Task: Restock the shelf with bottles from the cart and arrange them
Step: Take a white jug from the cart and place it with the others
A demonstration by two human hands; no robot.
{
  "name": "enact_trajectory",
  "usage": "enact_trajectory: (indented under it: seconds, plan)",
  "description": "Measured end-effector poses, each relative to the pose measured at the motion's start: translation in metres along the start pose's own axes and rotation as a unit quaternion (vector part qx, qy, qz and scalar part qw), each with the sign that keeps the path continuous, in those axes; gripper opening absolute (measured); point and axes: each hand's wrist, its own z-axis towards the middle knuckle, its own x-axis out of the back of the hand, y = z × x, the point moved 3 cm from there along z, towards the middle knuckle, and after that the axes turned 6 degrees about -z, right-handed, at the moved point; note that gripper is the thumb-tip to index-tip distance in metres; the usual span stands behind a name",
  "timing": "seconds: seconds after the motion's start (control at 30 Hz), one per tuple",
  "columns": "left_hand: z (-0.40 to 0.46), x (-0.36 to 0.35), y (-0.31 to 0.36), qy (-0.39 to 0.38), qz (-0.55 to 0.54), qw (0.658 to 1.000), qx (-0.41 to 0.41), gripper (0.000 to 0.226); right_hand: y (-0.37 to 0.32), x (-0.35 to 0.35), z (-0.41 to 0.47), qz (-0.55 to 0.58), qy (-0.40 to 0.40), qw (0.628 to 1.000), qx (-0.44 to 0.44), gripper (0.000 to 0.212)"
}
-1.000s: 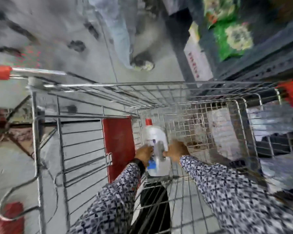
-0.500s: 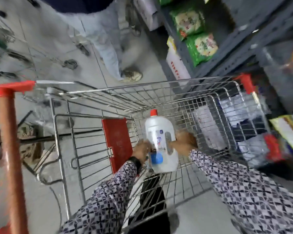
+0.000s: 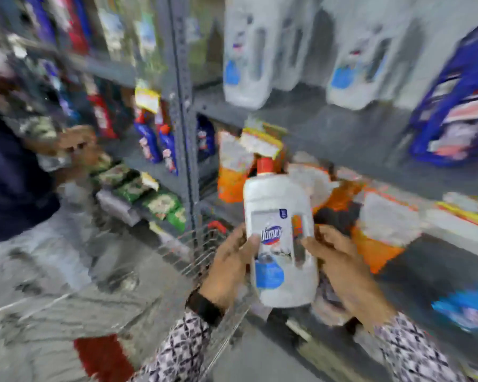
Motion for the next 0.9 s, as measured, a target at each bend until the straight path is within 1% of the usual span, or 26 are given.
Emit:
enact_trajectory:
  seconds: [0.07,0.13,0.23,0.37,0.43,0.53,0.63,0.77,0.9]
  plan:
    - [-0.004,-0.054,0.025,-0.066,0.002,0.997,-0.042,0.034,-0.024,0.044,-0.024,0.059,0.073,0.995,0.034,0.016]
    - [-0.014,-0.107,0.046,-0.127,0.032,0.988,-0.085,0.037,-0.043,0.089,-0.051,0.106,0.130,0.984,0.066,0.024]
    - [-0.032,-0.167,0.061,-0.197,0.072,0.969,-0.132,0.039,-0.059,0.140,-0.092,0.173,0.161,0.967,0.097,0.029]
    - [-0.053,-0.210,0.060,-0.246,0.089,0.953,-0.149,0.041,-0.060,0.175,-0.132,0.189,0.193,0.956,0.113,0.031]
    - [-0.058,-0.216,0.057,-0.253,0.090,0.952,-0.148,0.040,-0.057,0.179,-0.140,0.204,0.199,0.952,0.112,0.028]
    - [-0.059,-0.216,0.058,-0.248,0.086,0.953,-0.153,0.040,-0.060,0.178,-0.140,0.196,0.196,0.953,0.121,0.026]
    - [-0.040,-0.210,0.074,-0.233,0.078,0.953,-0.177,0.039,-0.080,0.169,-0.118,0.154,0.197,0.957,0.145,0.025]
    - [0.029,-0.201,0.122,-0.216,0.100,0.943,-0.234,0.037,-0.130,0.148,-0.049,0.081,0.226,0.950,0.202,0.022]
    - [0.118,-0.195,0.168,-0.192,0.110,0.944,-0.246,0.037,-0.175,0.130,0.036,0.049,0.271,0.932,0.234,0.023]
